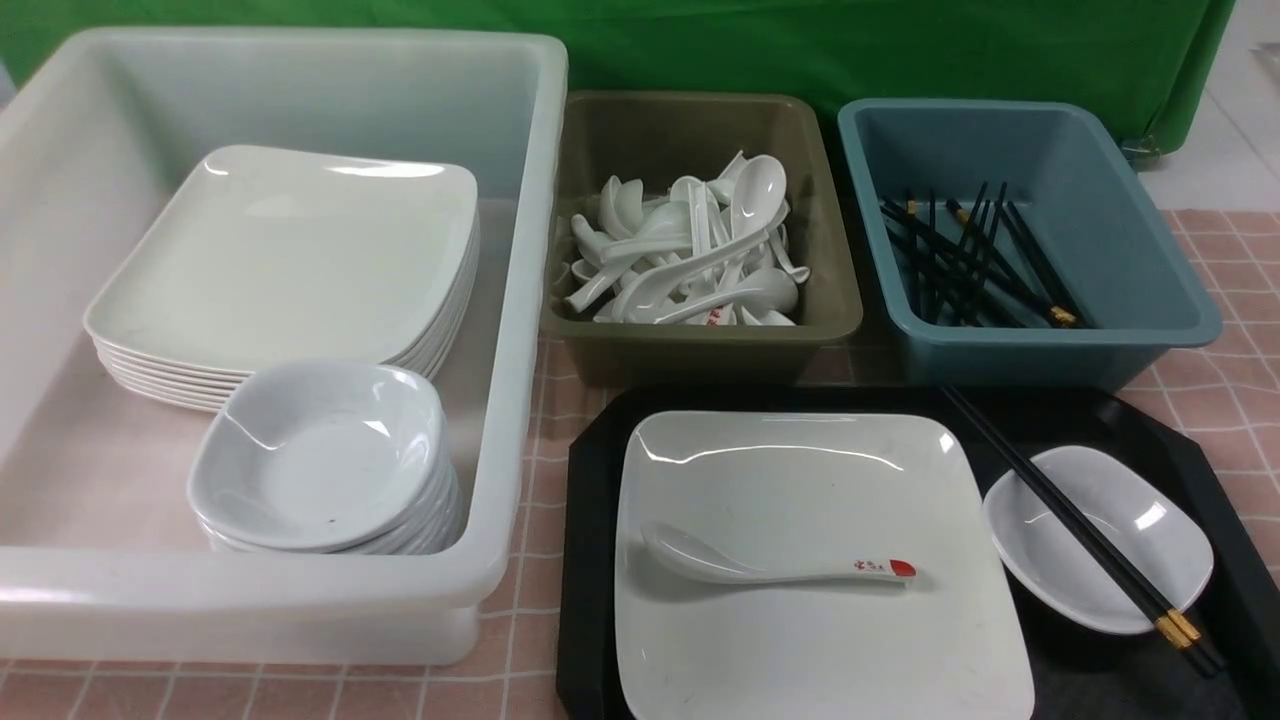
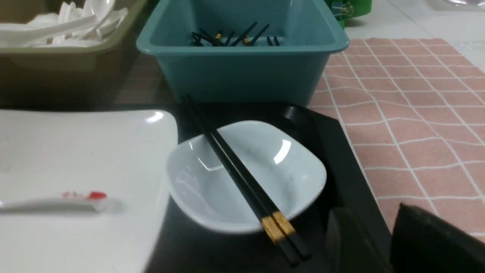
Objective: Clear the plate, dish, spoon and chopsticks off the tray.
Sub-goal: Use the right arm to grab a pair of chopsticks from the plate
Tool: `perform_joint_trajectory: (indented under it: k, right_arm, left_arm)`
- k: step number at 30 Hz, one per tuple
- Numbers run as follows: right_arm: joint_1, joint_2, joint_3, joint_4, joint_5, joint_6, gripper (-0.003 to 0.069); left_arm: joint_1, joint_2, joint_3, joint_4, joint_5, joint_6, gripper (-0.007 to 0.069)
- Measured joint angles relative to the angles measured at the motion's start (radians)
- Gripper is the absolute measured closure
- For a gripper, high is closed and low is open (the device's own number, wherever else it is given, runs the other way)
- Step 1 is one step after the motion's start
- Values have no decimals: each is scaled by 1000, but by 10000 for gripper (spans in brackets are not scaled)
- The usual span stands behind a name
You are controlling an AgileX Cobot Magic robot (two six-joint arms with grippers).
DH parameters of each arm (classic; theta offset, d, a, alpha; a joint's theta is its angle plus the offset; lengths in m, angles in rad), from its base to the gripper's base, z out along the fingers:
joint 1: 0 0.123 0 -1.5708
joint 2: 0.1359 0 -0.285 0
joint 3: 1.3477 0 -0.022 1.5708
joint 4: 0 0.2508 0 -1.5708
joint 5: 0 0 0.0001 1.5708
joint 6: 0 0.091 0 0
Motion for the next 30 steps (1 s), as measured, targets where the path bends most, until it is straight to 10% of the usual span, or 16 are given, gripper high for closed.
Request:
perform_joint_trajectory:
  k: [9,17,23,30]
  right_arm:
    - [0,0,4,160,-261,433,417]
    - [5,0,1,142,-369,488,435]
    - [119,164,-274,17,79,347,624]
    - [291,640,-624,-8,580,133,629]
  left_arm:
    - [0,136,-448,316,532,-289,603]
    - [0,507,-816,138,1229,141,603]
    - [0,821,-857,-25,1407,431,603]
    - [-50,1021,-888,-151,1400,588,615]
